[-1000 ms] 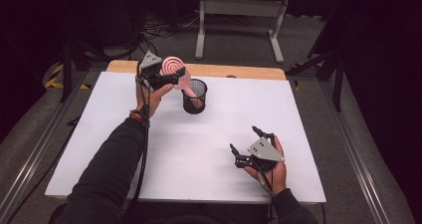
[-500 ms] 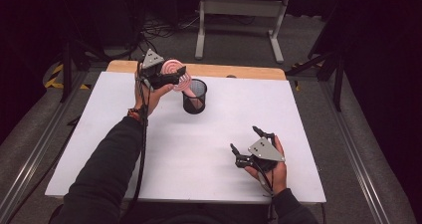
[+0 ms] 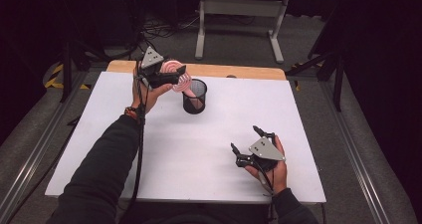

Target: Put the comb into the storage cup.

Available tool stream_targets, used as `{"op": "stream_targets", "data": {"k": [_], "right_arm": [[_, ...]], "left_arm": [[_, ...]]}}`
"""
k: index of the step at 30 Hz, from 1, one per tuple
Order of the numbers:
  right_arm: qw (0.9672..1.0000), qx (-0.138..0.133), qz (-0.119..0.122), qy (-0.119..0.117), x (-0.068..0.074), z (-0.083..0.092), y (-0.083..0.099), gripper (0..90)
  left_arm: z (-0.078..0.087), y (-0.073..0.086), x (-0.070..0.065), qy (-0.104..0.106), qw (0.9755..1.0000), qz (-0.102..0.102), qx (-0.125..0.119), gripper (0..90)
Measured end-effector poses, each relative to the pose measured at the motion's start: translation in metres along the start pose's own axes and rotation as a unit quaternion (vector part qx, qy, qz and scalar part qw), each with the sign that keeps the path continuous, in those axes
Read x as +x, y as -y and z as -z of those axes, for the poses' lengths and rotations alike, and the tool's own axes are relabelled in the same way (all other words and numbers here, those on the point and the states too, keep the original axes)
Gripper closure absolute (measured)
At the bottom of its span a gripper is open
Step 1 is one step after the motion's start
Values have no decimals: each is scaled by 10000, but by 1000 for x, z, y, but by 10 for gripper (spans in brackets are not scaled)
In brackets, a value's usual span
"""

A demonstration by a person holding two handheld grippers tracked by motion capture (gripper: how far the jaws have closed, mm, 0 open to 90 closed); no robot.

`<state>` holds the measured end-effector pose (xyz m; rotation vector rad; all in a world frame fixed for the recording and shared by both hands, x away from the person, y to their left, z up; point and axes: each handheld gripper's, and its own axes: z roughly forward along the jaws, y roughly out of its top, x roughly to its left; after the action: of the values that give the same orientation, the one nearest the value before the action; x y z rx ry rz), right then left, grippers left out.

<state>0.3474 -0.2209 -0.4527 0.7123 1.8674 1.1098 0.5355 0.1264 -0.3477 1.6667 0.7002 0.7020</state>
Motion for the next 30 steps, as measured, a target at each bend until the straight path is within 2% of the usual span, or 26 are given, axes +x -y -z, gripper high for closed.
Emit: {"op": "stream_targets", "data": {"k": [2, 7, 12, 15, 20, 22, 27, 30], "right_arm": [[10000, -11, 19, 0, 0, 1, 0, 107], [10000, -15, -16, 36, -2, 1, 0, 107], [10000, -52, -27, 43, -2, 1, 0, 106], [10000, -51, -27, 42, -2, 1, 0, 105], [10000, -31, 73, 29, 1, 1, -1, 104], [10000, -6, 58, 15, 1, 0, -1, 104], [10000, -26, 36, 16, 0, 0, 0, 104], [10000, -11, 51, 17, 1, 0, 0, 104]], "left_arm": [[2, -3, 0, 64, 10000, -42, 22, 216], [7, -5, -2, 32, 9997, -255, 61, 196], [15, -8, -3, 173, 9993, -343, 25, 185], [20, -9, -5, 182, 9988, -447, 16, 182], [22, -2, -5, 263, 9987, -425, 16, 181], [22, -1, -6, 235, 9982, -543, 75, 180], [24, 0, -9, 255, 9978, -610, 39, 171], [27, 0, -12, 275, 9970, -728, 21, 169]]}}
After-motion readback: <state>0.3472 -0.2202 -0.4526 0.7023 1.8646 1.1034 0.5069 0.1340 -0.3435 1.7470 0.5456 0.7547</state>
